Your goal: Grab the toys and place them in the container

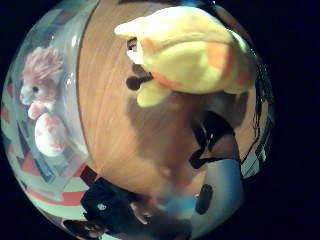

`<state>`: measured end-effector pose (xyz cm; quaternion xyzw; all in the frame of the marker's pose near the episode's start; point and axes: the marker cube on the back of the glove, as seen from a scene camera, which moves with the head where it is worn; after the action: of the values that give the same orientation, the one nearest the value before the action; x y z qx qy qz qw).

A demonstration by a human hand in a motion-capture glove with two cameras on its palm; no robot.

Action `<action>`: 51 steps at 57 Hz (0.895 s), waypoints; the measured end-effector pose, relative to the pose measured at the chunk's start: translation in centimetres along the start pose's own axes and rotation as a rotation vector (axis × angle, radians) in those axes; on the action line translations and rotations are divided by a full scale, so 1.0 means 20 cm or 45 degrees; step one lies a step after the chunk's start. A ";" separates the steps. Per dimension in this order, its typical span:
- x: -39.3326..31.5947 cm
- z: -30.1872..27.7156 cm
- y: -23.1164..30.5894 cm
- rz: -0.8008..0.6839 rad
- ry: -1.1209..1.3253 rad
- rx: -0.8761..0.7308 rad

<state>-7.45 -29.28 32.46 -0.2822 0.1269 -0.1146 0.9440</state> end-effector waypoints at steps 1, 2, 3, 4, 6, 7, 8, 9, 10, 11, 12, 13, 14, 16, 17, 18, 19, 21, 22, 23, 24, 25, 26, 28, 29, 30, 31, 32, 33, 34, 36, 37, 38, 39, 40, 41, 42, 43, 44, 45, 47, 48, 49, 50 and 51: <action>0.00 0.00 0.00 0.000 -0.001 0.010; -0.01 0.01 0.00 0.001 -0.002 0.020; -0.01 0.01 0.00 0.001 -0.003 0.028; -0.01 0.01 0.00 -0.001 -0.008 0.034; -0.01 0.02 0.01 -0.015 -0.026 0.046; -0.01 0.02 0.01 -0.024 -0.038 0.052; -0.01 0.02 0.02 -0.030 -0.051 0.059; -0.02 0.02 0.03 -0.034 -0.064 0.067; -0.02 0.02 0.04 -0.034 -0.078 0.075; -0.02 0.02 0.05 -0.032 -0.092 0.082; -0.02 0.01 0.06 -0.030 -0.106 0.090; -0.02 0.01 0.08 -0.028 -0.120 0.098; -0.01 0.00 0.09 -0.030 -0.137 0.108; -0.01 -0.02 0.13 -0.036 -0.179 0.128; -0.01 -0.04 0.14 -0.039 -0.204 0.138; -0.01 -0.05 0.16 -0.039 -0.231 0.147; 0.00 -0.07 0.18 -0.039 -0.256 0.157; -0.01 -0.11 0.21 -0.042 -0.299 0.180; -0.01 -0.14 0.24 -0.047 -0.313 0.195; -0.02 -0.17 0.26 -0.054 -0.322 0.211; -0.04 -0.20 0.29 -0.064 -0.328 0.229; -0.05 -0.23 0.32 -0.075 -0.329 0.247; -0.07 -0.27 0.36 -0.086 -0.325 0.264; -0.10 -0.33 0.41 -0.099 -0.301 0.299; -0.11 -0.37 0.43 -0.101 -0.285 0.317; -0.13 -0.40 0.46 -0.103 -0.269 0.334; -0.14 -0.44 0.48 -0.108 -0.253 0.352; -0.16 -0.47 0.50 -0.114 -0.237 0.368; -0.18 -0.51 0.52 -0.119 -0.221 0.384; -0.19 -0.54 0.54 -0.124 -0.207 0.399; -0.23 -0.62 0.57 -0.133 -0.195 0.429; -0.25 -0.66 0.59 -0.141 -0.196 0.445; -0.27 -0.70 0.60 -0.150 -0.200 0.463; -0.29 -0.74 0.62 -0.164 -0.205 0.482; -0.32 -0.78 0.63 -0.185 -0.211 0.502; -0.34 -0.82 0.65 -0.213 -0.217 0.526; -0.37 -0.86 0.66 -0.247 -0.223 0.553; -0.40 -0.89 0.67 -0.280 -0.232 0.582; -0.43 -0.93 0.68 -0.309 -0.246 0.611; -0.47 -0.96 0.69 -0.332 -0.266 0.640; -0.54 -1.02 0.69 -0.353 -0.317 0.688; -0.57 -1.04 0.69 -0.353 -0.337 0.707; -0.60 -1.06 0.68 -0.350 -0.345 0.725; -0.62 -1.07 0.67 -0.349 -0.339 0.743; -0.64 -1.08 0.65 -0.350 -0.322 0.759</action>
<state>-24.23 -25.78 9.94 -0.0204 -0.0693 -0.2367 0.9689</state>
